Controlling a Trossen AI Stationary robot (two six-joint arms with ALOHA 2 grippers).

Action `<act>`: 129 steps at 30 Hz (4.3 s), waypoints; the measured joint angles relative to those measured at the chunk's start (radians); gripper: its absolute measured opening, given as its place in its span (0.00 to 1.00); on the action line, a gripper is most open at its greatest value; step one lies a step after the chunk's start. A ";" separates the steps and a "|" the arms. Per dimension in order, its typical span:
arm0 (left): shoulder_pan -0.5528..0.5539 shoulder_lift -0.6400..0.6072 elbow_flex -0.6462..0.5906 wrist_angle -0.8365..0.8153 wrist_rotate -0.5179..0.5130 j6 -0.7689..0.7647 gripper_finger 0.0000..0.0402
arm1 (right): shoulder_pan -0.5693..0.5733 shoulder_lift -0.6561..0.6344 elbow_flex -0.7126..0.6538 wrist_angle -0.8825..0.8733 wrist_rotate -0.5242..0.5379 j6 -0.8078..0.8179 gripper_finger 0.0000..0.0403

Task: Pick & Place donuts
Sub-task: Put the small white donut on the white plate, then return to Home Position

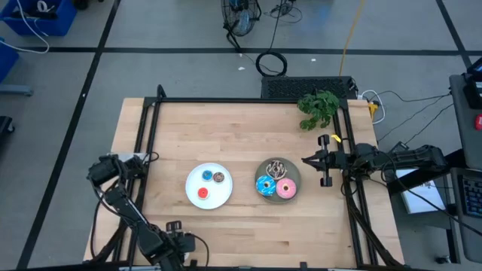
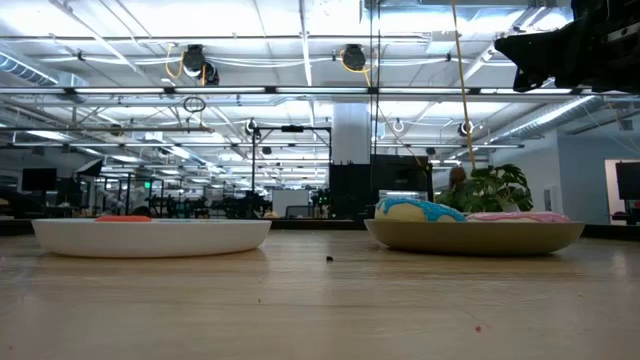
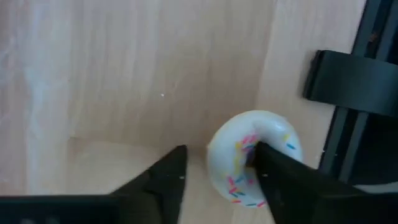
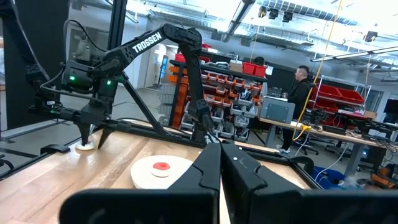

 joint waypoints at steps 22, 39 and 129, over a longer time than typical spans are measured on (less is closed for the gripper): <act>0.146 -0.104 -0.005 -0.053 -0.012 0.355 0.02 | 0.000 0.000 0.000 0.000 0.000 0.007 0.00; 0.554 -0.246 -0.003 -0.120 -0.130 0.926 0.06 | 0.000 0.000 0.000 0.007 0.000 0.004 0.00; 1.047 -1.456 -0.847 0.685 -0.164 1.229 0.01 | -0.010 0.006 0.087 -0.131 0.028 0.092 0.00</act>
